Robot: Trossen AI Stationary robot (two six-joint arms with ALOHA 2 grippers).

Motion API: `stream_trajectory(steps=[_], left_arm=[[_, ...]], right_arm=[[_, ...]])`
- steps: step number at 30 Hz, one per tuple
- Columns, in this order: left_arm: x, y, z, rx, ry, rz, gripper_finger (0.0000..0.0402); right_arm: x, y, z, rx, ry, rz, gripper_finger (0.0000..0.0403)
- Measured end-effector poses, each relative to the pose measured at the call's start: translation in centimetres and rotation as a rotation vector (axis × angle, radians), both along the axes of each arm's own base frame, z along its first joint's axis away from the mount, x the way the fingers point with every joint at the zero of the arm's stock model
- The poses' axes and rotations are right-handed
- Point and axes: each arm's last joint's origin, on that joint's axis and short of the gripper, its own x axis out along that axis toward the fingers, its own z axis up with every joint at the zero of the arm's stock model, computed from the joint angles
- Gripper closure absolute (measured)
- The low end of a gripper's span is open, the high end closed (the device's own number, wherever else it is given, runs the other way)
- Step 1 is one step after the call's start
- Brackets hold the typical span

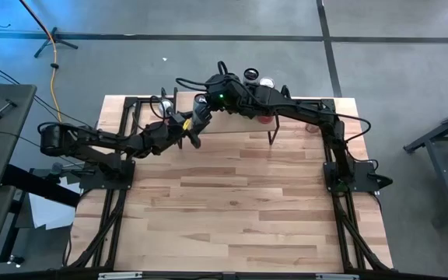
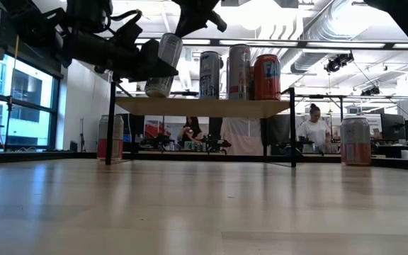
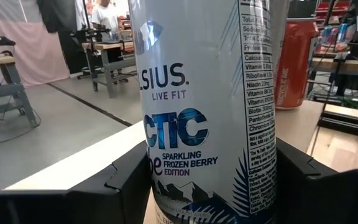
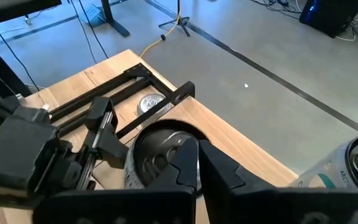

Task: Place canned beverage on shelf
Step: Put the black blue soda can on the shelf

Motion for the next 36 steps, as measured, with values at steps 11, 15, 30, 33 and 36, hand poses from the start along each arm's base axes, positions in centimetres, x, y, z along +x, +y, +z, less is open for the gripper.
stream_trajectory(steps=[11,15,30,33,36], left_arm=[[0.1,0.5,-0.2,-0.021,-0.03,-0.03,0.0192],[0.2,0.5,-0.1,-0.015,-0.041,-0.037,0.0192],[0.1,0.8,-0.1,-0.014,-0.043,-0.029,0.0191],[0.0,1.0,-0.1,-0.013,-0.044,-0.025,0.0183],[-0.1,1.3,-0.1,-0.013,-0.043,-0.014,0.016]], right_arm=[[0.7,0.0,-0.7,0.035,-0.018,0.015,0.0403],[0.7,0.0,-0.7,0.04,-0.021,0.024,0.0403],[0.7,0.1,-0.7,0.045,-0.021,0.031,0.0403],[0.7,0.1,-0.7,0.062,-0.032,0.028,0.0403],[0.9,0.1,-0.9,0.063,-0.047,0.026,0.0403]])
